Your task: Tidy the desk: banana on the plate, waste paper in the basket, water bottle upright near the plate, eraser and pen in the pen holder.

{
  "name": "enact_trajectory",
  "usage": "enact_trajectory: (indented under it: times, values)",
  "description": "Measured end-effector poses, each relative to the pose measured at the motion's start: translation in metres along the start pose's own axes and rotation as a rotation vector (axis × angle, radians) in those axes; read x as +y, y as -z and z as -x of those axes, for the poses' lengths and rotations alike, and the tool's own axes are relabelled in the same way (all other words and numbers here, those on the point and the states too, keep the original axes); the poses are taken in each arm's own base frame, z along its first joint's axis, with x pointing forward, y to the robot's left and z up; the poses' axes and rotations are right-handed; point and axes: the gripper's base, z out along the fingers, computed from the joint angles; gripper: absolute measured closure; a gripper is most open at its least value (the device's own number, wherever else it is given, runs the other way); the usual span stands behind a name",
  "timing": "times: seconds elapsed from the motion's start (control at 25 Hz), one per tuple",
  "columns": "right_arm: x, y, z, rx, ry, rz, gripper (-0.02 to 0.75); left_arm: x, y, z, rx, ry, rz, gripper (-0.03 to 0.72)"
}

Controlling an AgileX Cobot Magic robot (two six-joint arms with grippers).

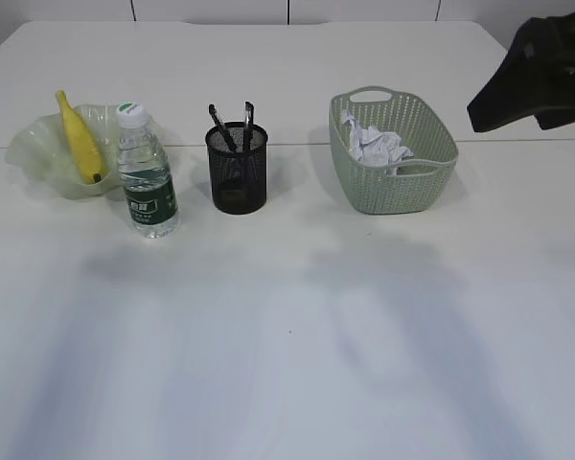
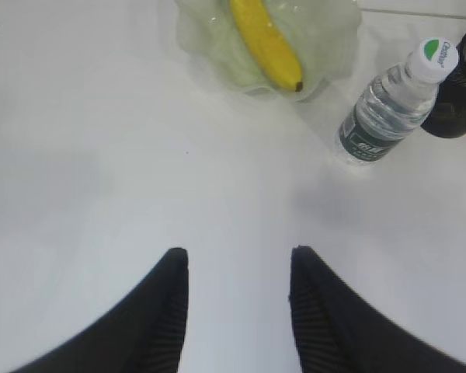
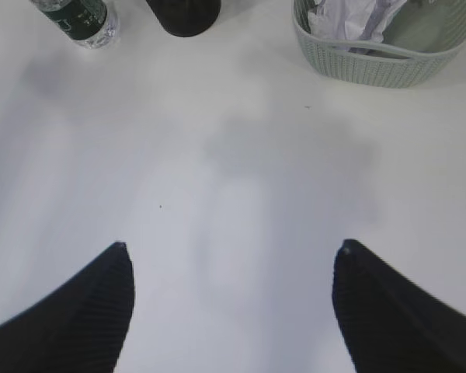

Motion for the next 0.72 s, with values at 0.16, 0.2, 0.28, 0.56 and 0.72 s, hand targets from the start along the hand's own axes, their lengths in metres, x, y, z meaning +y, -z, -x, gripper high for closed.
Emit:
enact_trajectory:
  times: [0.16,0.2,0.28,0.56,0.72]
  values:
    - [0.0,0.0,0.0,0.0,-0.015,0.004,0.148,0.014,0.035,-0.029,-0.074,0.024,0.021,0.377]
    - [0.001,0.0,0.0,0.002,-0.017,0.005,0.148,0.016,0.043,-0.037,-0.093,0.031,0.028,0.377]
    - [0.002,0.003,-0.001,0.0,-0.02,0.006,0.148,0.021,0.059,-0.053,-0.12,0.044,0.047,0.363]
    - [0.014,0.049,-0.025,-0.073,-0.03,-0.044,0.148,0.032,0.114,-0.095,-0.207,0.073,0.068,0.172]
    - [0.019,0.08,-0.058,-0.124,-0.062,-0.118,0.148,0.037,0.129,-0.11,-0.222,0.076,0.084,0.154]
